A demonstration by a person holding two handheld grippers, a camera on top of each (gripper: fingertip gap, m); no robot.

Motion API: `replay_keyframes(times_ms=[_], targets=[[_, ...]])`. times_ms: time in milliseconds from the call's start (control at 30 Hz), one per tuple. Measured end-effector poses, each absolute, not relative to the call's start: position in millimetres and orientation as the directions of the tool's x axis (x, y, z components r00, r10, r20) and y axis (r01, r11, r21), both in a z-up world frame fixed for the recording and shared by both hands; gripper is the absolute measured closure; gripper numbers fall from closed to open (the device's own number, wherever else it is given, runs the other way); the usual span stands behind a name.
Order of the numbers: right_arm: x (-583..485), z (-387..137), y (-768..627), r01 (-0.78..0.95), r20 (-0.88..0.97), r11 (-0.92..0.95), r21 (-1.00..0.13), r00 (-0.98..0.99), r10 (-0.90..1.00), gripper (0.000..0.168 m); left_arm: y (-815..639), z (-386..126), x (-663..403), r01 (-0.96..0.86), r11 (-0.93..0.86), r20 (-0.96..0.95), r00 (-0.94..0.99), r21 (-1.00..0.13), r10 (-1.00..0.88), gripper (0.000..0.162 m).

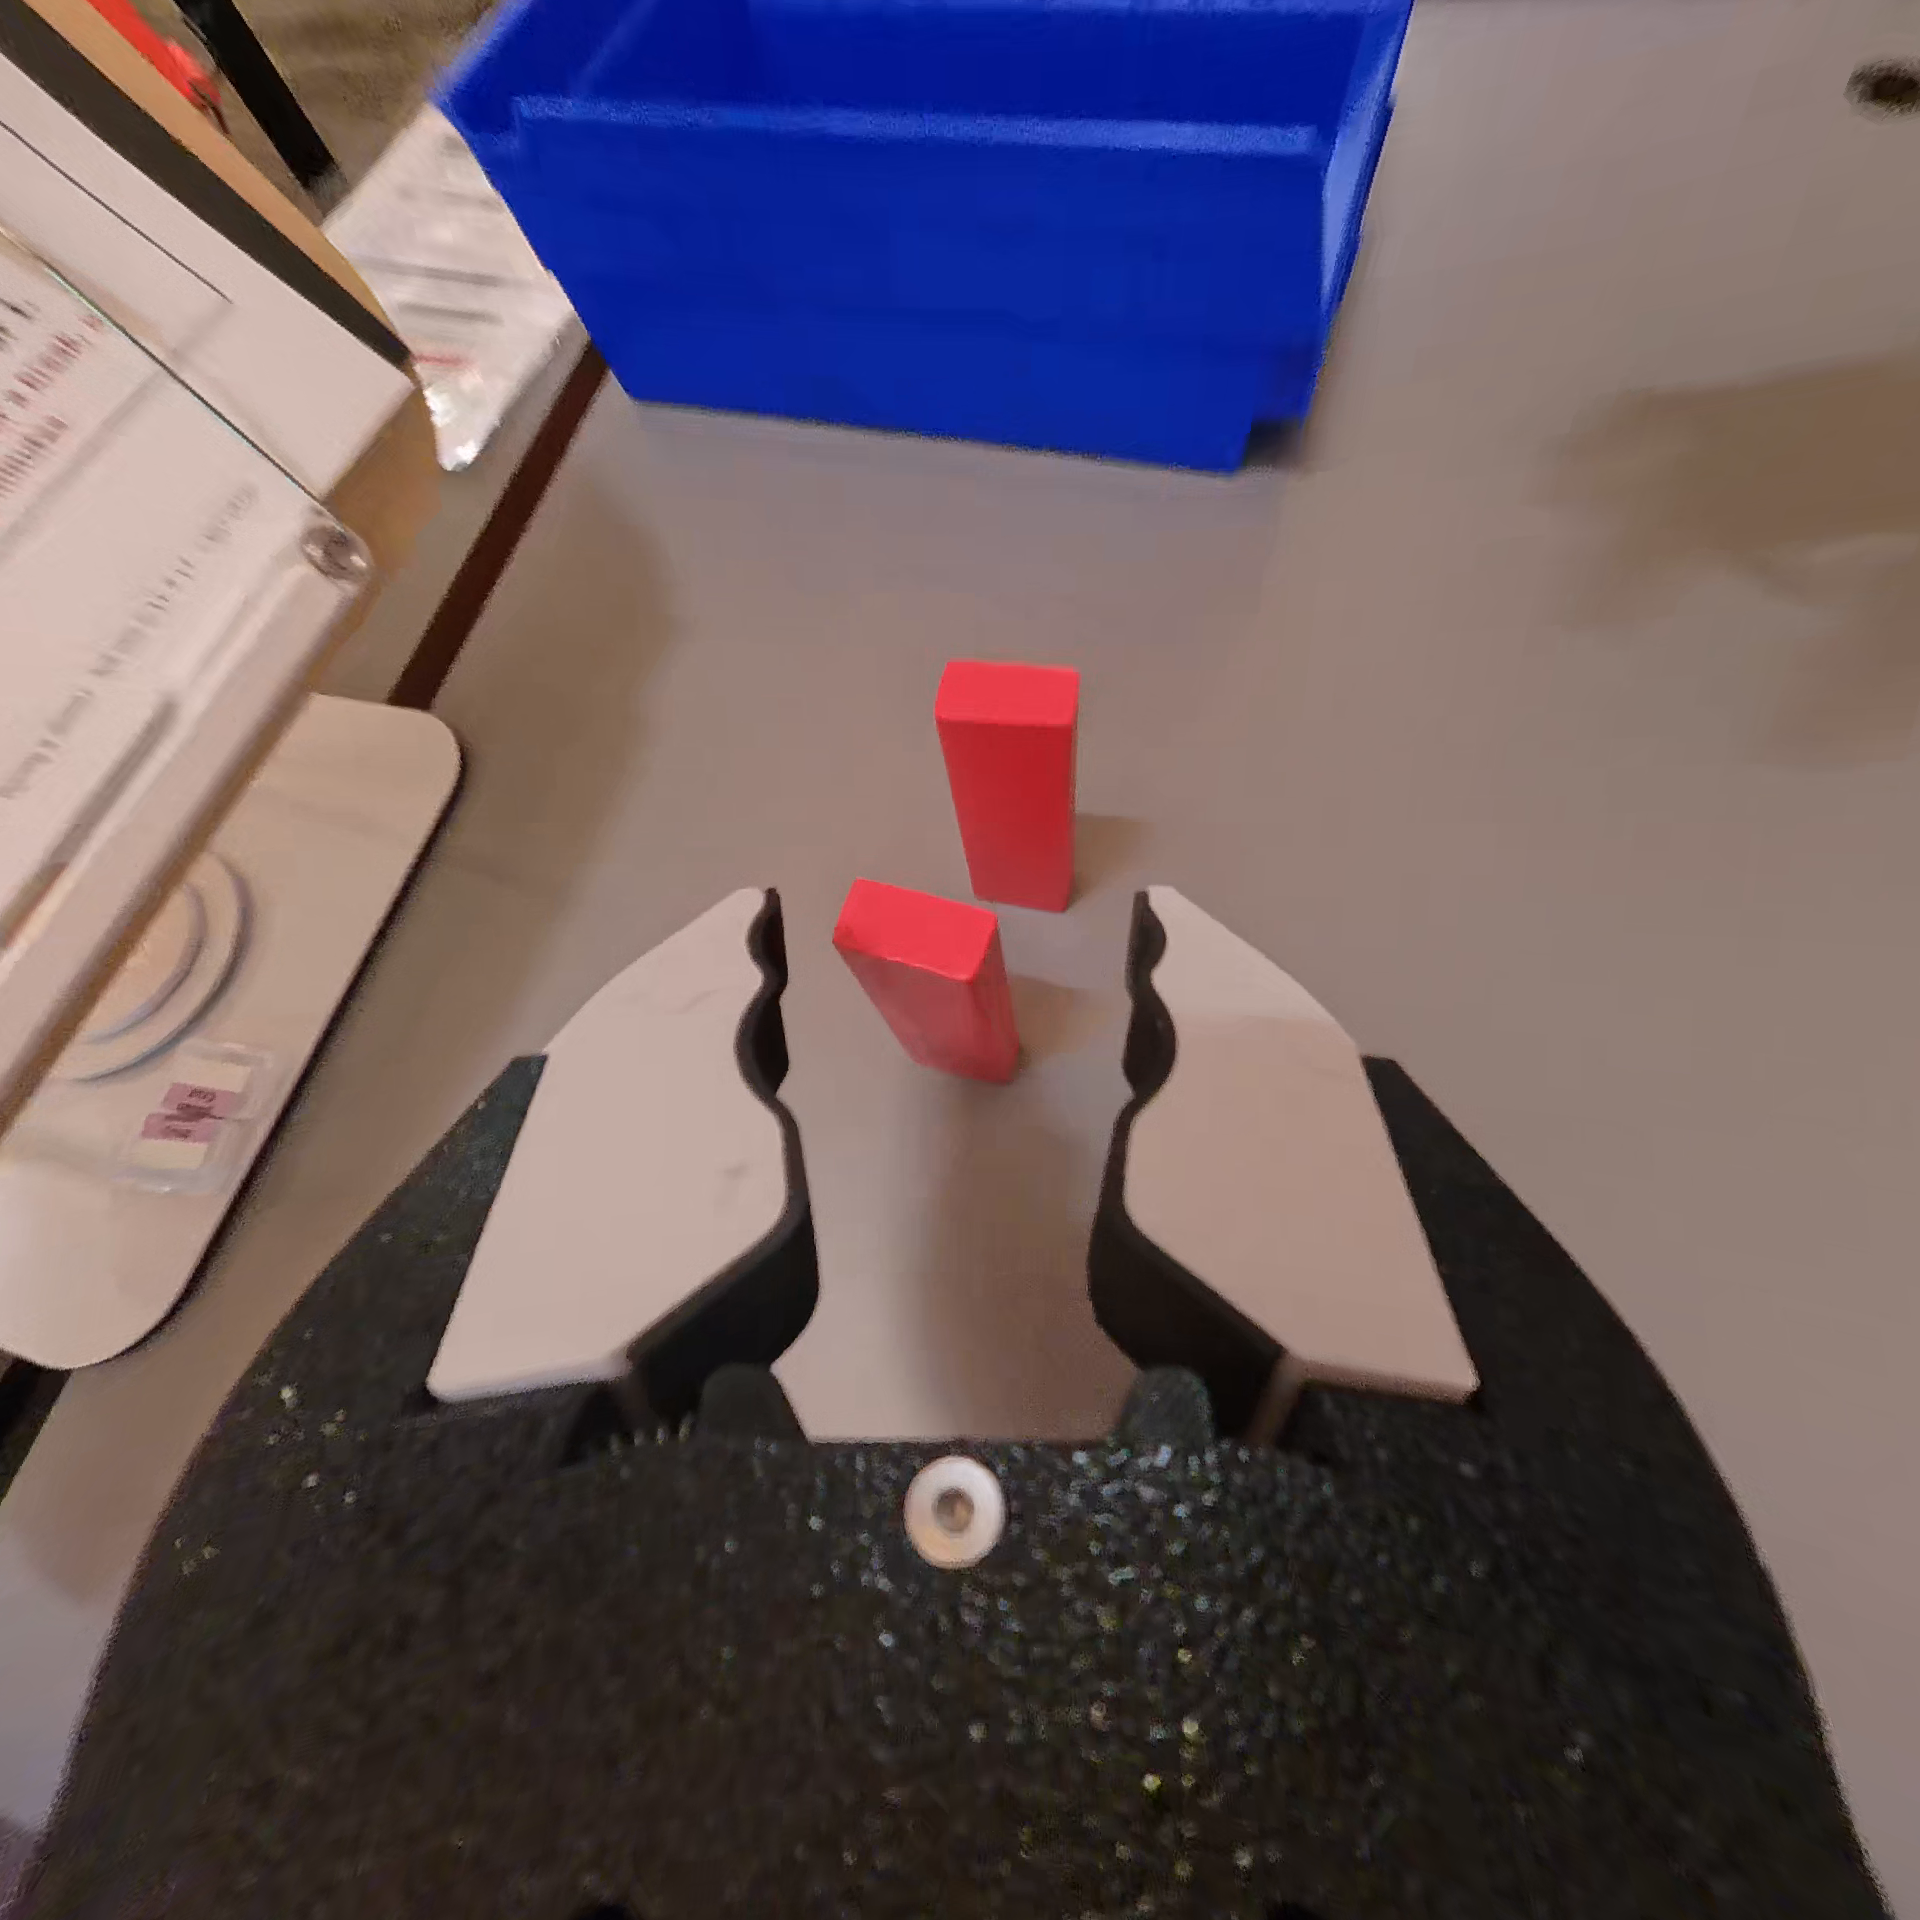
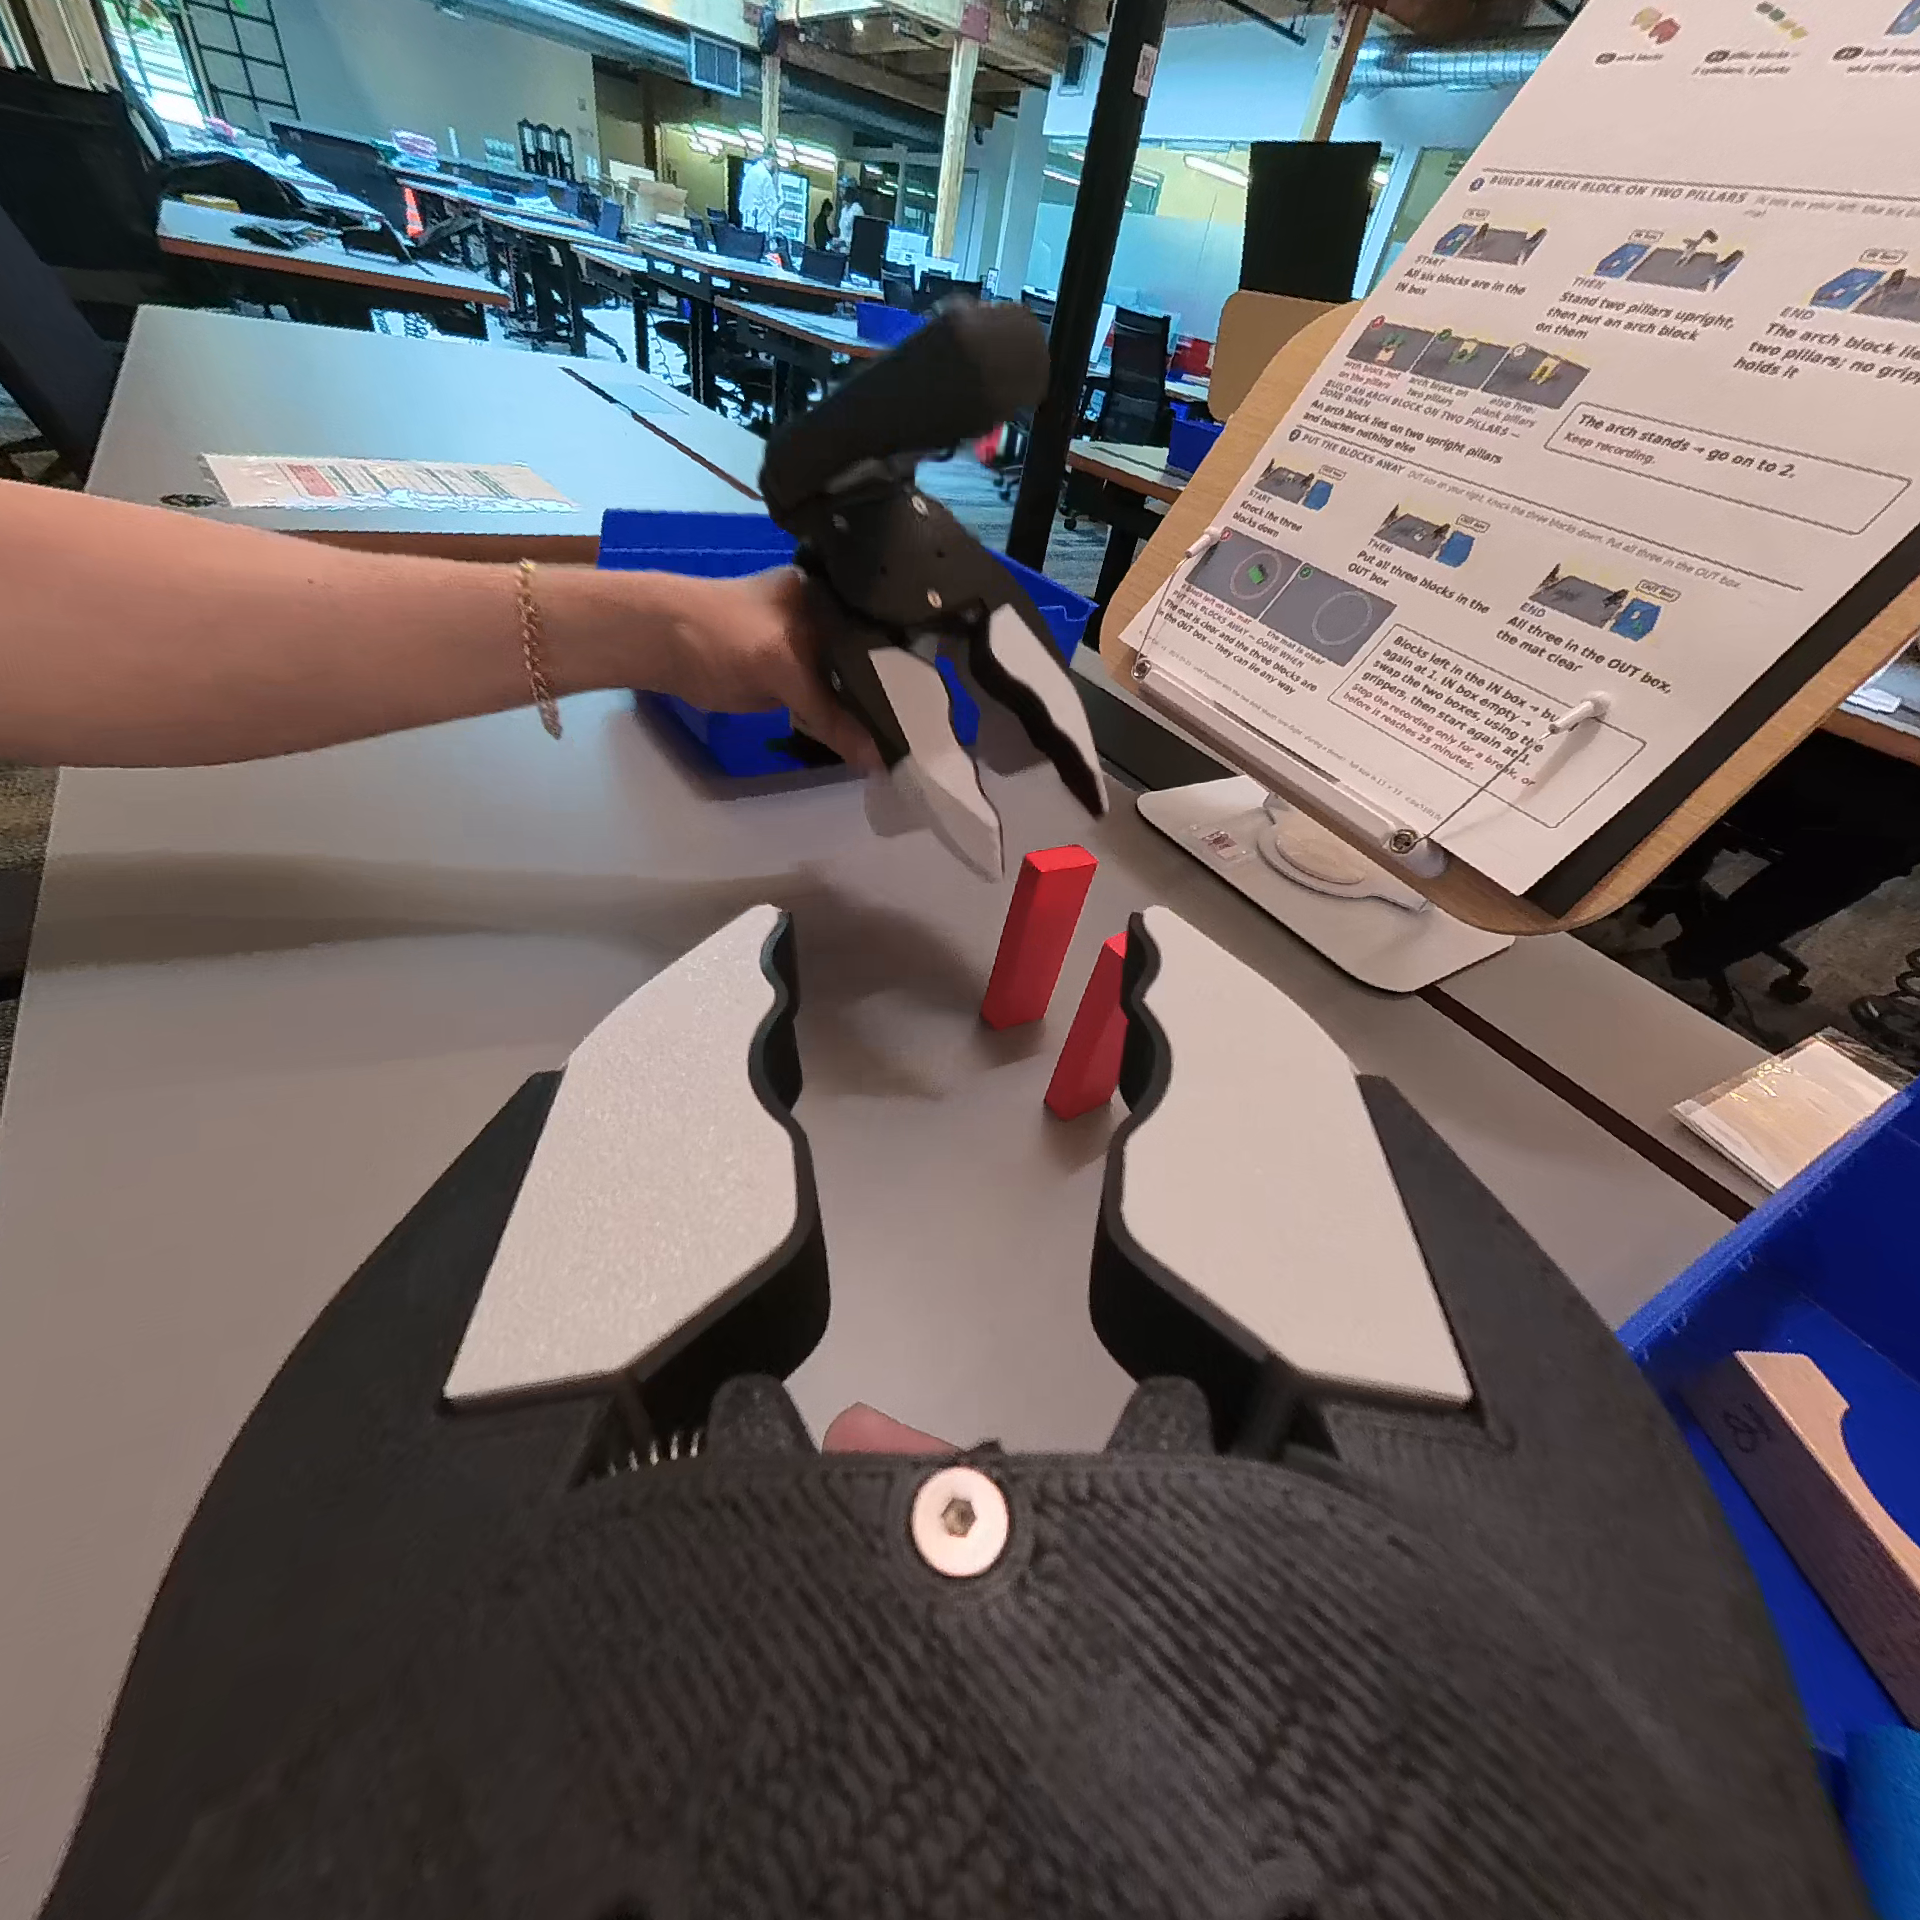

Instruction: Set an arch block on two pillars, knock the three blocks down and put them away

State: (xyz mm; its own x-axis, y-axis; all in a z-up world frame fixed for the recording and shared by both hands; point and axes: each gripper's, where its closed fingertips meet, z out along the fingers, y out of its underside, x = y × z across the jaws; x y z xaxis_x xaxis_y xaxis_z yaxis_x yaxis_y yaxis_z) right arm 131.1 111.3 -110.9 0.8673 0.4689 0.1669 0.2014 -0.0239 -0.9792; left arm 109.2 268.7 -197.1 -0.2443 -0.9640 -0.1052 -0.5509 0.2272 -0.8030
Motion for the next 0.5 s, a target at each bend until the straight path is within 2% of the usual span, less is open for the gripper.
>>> replay_keyframes(times_ms=[133, 267, 367, 500], targets=[[131.3, -111.7, 112.2, 0.192, 0.158, -0.026, -0.981, 0.868, 0.471, 0.108, 272.8, -140.1, 86.7, -0.445, 0.163, -0.082, -0.196, -0.881, -0.977, 0.100], [129.8, -112.5, 112.5, 0.204, 0.167, -0.028, -0.979, 0.865, 0.472, 0.108, 317.6, -90.4, 34.3, -0.437, 0.137, -0.144, -0.019, -0.889, -0.989, 0.104], [130.1, -113.7, 113.6, 0.207, 0.167, -0.034, -0.978, 0.868, 0.468, 0.108, 370.9, -82.3, -21.8, -0.536, 0.035, -0.158, 0.185, -0.843, -0.970, 0.105], [126.2, -117.6, 116.7, 0.212, 0.165, -0.047, -0.976, 0.863, 0.477, 0.108, 434.9, -112.1, -101.3, -0.616, -0.303, -0.074, 0.510, -0.727, -0.857, 0.106]])
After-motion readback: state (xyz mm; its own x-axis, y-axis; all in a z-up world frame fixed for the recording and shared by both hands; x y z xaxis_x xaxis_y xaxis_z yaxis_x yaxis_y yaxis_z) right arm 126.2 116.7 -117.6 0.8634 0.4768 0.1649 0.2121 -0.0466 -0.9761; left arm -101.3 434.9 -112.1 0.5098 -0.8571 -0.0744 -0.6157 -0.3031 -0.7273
